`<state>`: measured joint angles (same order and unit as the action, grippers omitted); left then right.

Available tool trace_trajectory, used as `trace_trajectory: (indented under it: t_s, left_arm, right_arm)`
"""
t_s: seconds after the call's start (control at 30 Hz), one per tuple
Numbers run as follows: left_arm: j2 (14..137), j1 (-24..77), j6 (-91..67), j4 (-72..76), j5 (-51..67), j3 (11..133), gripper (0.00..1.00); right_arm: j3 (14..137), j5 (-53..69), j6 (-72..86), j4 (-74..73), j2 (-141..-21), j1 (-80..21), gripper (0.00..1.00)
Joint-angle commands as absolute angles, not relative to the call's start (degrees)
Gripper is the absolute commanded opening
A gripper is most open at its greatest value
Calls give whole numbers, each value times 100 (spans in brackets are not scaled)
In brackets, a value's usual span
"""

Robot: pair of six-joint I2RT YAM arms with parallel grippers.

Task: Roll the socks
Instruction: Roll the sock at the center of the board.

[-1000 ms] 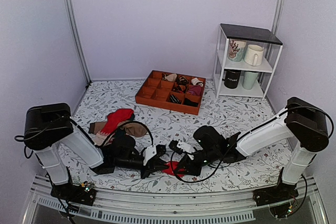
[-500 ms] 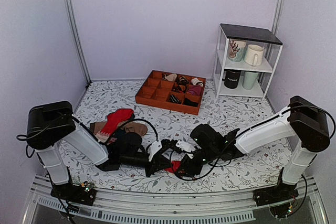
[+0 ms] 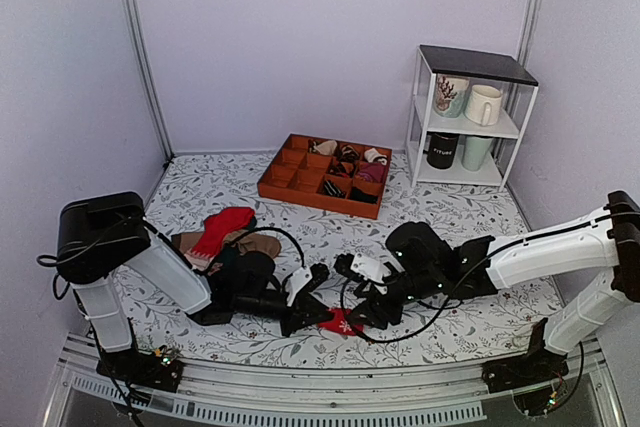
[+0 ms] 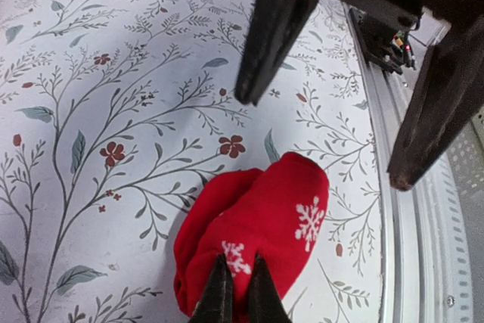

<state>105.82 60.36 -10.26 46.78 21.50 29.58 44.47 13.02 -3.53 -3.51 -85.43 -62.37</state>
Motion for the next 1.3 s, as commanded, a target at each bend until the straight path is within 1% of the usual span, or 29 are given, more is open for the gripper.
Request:
trace_trajectory:
  t_s: [0.0, 0.13, 0.4, 0.5, 0.57, 0.67, 0.77, 0.8, 0.87, 0.93, 0.97, 1.0, 1.27]
  left_arm:
    - [11085, 6082, -1173, 2846, 2239, 2698, 0]
    - [11150, 6080, -1163, 2822, 2321, 2769, 0]
    - [11085, 6040, -1081, 2672, 2293, 2817, 0]
    - [11092, 6029, -1081, 2702, 2317, 2804, 0]
    - [11120, 6033, -1074, 2709, 2344, 2820, 0]
    - [11129, 6027, -1055, 2678, 2350, 2847, 0]
    - [11027, 6027, -1062, 2707, 2157, 2824, 0]
    - [10963, 6021, -1057, 2721, 2067, 2810, 2]
    - [10774, 6024, -993, 2785, 1871, 2776, 14]
    - [10541, 6027, -872, 2848, 1658, 2752, 21]
    - [10399, 6024, -810, 2880, 1522, 2743, 28]
    - [10253, 6027, -722, 2938, 1417, 2728, 39]
    - [8905, 6058, 123, 3476, 851, 2258, 71]
  right_arm:
    - [4001, 1466, -1053, 63, -8429, -6414, 63]
    - [4005, 1453, -1139, 329, -8753, -6476, 63]
    - [4241, 1365, -1211, 367, -9299, -6530, 63]
    - [4252, 1299, -1129, 360, -9446, -6550, 61]
    - [4271, 1332, -1070, 382, -9523, -6552, 52]
    - [4354, 1432, -921, 324, -9628, -6552, 36]
    - [4334, 1573, -744, 259, -9725, -6550, 30]
    - [4303, 1652, -669, 260, -9753, -6539, 29]
    - [4305, 1914, -417, 188, -9852, -6435, 27]
    - [4277, 2209, -205, 153, -9963, -6337, 25]
    - [4246, 2337, -76, 150, -10031, -6291, 25]
    - [4229, 2497, 85, 145, -10111, -6226, 25]
    - [4433, 3284, 701, -286, -10788, -5935, 24]
